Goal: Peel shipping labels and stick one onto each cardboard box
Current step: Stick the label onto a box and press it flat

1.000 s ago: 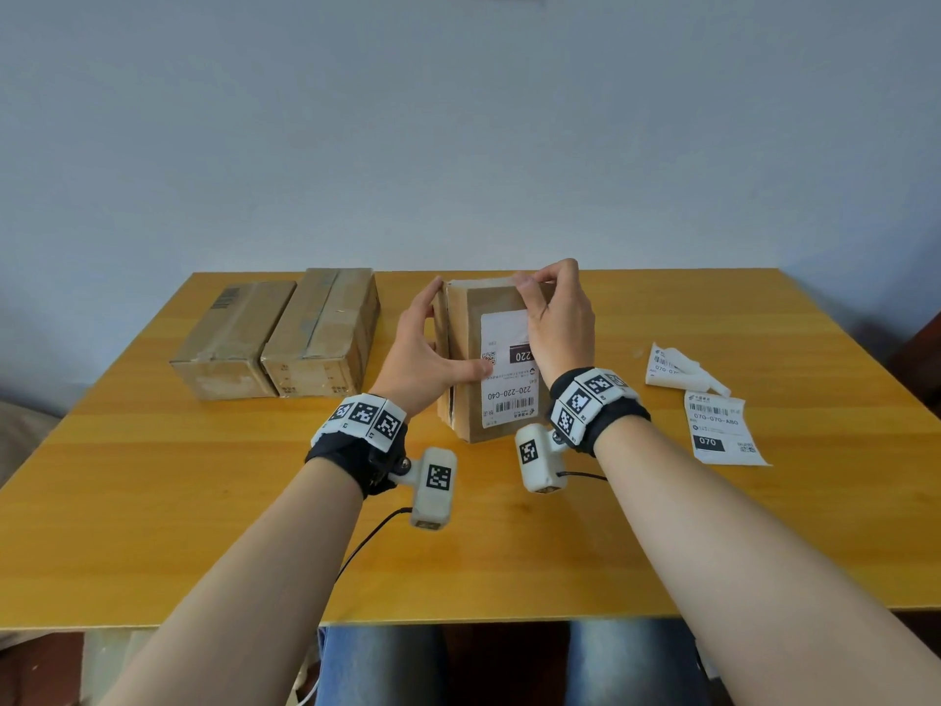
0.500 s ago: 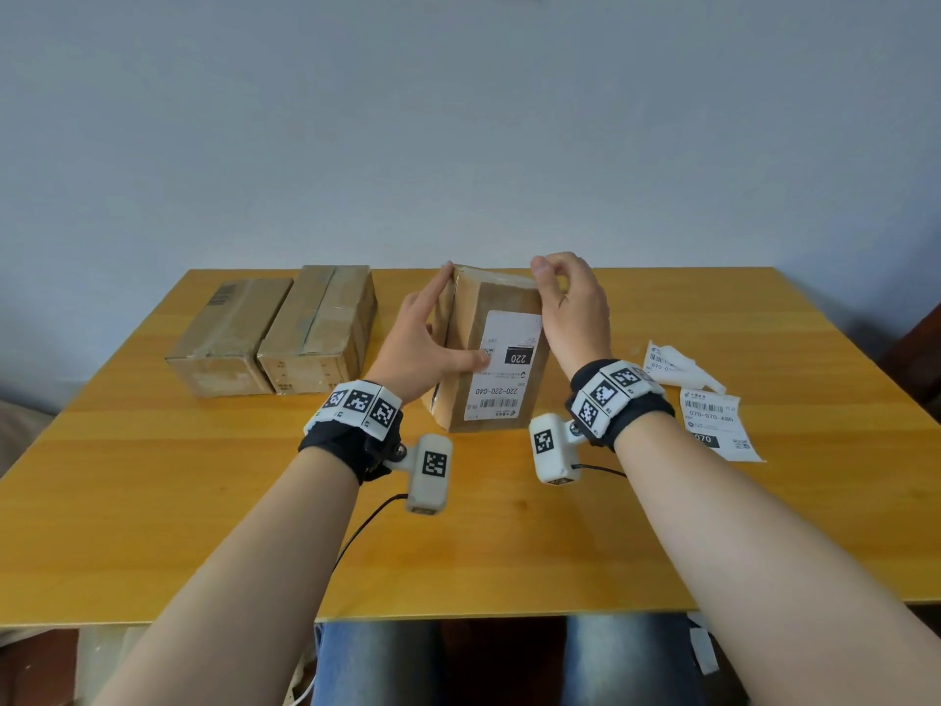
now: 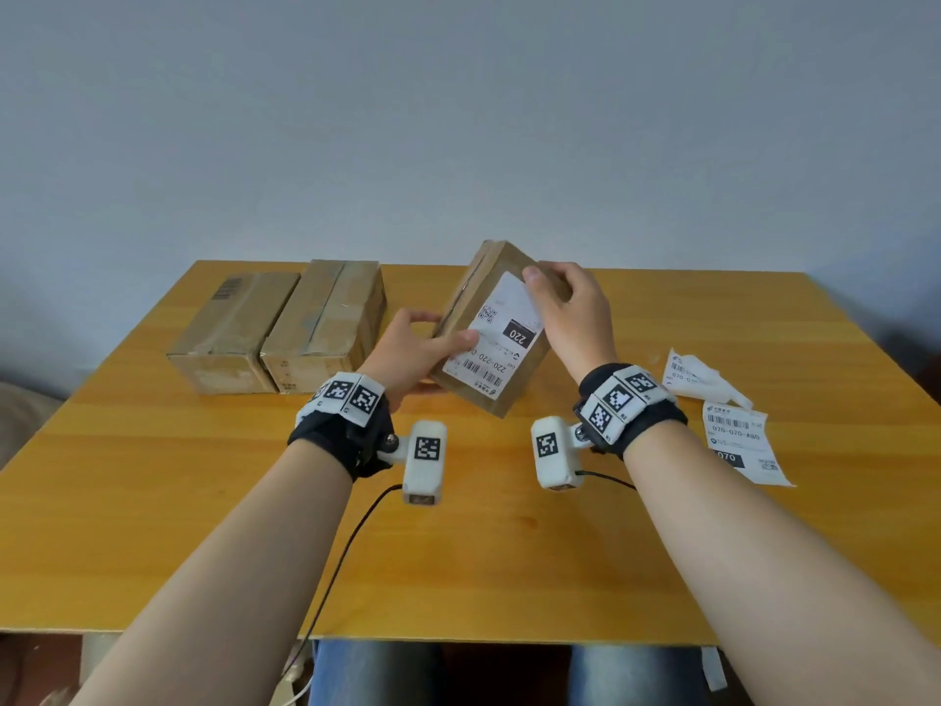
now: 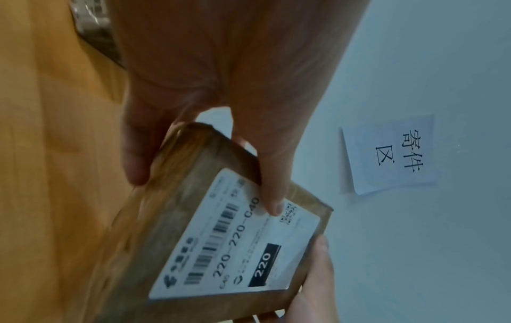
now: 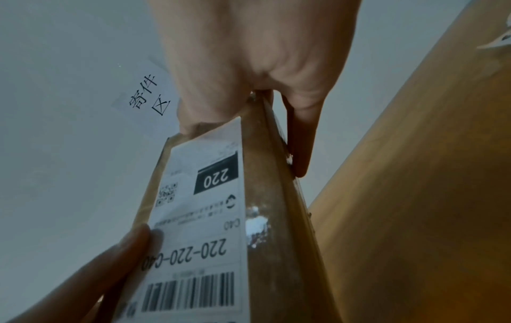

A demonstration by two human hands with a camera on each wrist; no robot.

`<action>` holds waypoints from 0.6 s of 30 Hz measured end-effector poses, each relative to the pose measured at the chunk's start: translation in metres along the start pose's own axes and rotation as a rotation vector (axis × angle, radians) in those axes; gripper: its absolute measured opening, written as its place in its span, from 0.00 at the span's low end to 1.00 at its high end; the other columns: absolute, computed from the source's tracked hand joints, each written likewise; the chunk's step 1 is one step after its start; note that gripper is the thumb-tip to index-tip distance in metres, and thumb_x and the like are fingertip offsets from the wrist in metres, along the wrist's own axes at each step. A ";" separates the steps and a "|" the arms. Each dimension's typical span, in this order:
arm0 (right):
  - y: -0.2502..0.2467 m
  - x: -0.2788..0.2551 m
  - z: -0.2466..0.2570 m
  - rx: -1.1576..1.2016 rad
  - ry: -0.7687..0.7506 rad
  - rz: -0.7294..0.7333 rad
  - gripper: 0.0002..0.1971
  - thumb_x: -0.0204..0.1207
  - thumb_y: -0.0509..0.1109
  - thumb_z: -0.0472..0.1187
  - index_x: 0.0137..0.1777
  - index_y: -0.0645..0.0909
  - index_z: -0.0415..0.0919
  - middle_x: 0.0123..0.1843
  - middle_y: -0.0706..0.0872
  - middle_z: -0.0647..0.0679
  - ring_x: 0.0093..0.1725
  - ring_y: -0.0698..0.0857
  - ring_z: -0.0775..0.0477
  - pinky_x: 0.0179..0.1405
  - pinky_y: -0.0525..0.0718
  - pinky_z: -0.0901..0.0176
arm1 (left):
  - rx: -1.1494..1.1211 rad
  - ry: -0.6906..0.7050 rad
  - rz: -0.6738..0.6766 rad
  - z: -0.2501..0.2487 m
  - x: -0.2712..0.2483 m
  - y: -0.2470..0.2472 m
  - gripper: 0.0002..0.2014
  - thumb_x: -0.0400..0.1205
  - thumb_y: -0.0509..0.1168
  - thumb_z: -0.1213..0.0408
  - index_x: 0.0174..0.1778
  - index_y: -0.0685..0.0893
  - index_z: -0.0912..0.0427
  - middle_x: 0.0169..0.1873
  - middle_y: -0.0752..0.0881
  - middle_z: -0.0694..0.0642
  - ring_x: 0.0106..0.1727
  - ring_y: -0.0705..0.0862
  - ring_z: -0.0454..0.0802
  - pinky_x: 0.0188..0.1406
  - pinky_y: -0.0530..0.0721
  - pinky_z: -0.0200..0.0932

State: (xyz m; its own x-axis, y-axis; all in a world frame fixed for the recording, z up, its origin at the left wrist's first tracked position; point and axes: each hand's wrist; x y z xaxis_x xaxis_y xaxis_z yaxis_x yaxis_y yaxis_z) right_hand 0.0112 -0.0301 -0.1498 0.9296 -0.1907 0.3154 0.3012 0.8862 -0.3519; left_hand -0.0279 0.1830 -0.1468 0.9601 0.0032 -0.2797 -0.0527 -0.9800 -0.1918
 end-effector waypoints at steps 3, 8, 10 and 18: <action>-0.001 0.014 0.003 0.118 0.103 0.005 0.23 0.81 0.71 0.63 0.68 0.80 0.50 0.62 0.88 0.51 0.57 0.90 0.54 0.54 0.92 0.53 | -0.054 0.136 -0.144 -0.007 0.017 0.003 0.37 0.74 0.86 0.58 0.75 0.74 0.49 0.58 0.93 0.54 0.51 0.95 0.48 0.46 0.92 0.43; 0.002 0.046 0.006 0.151 0.252 0.066 0.27 0.81 0.67 0.69 0.68 0.75 0.49 0.57 0.90 0.52 0.57 0.90 0.51 0.52 0.89 0.51 | -0.193 0.273 -0.260 -0.020 0.046 0.010 0.36 0.77 0.84 0.54 0.80 0.77 0.43 0.67 0.88 0.45 0.52 0.93 0.36 0.39 0.91 0.36; 0.009 0.060 0.003 0.088 0.246 0.042 0.30 0.75 0.65 0.77 0.65 0.75 0.55 0.61 0.87 0.55 0.65 0.85 0.48 0.61 0.86 0.48 | -0.211 0.296 -0.292 -0.025 0.057 0.014 0.35 0.75 0.84 0.51 0.78 0.79 0.38 0.70 0.85 0.45 0.58 0.93 0.42 0.46 0.95 0.49; 0.036 0.097 -0.017 -0.082 0.142 -0.141 0.42 0.75 0.64 0.78 0.78 0.68 0.49 0.71 0.73 0.53 0.70 0.68 0.48 0.59 0.79 0.45 | -0.154 0.292 -0.259 -0.033 0.096 0.033 0.32 0.74 0.86 0.53 0.72 0.80 0.45 0.64 0.84 0.51 0.55 0.94 0.49 0.38 0.94 0.45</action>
State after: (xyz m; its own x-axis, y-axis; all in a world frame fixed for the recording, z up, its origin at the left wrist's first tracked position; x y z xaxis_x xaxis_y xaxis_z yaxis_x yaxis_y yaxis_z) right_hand 0.1158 -0.0237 -0.1473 0.8960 -0.3727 0.2414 0.4410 0.8103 -0.3860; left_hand 0.0717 0.1448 -0.1490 0.9749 0.2186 0.0424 0.2213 -0.9726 -0.0720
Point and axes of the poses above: each hand's wrist, its own x-axis towards the middle knuckle, its own y-axis out of the palm, z = x × y
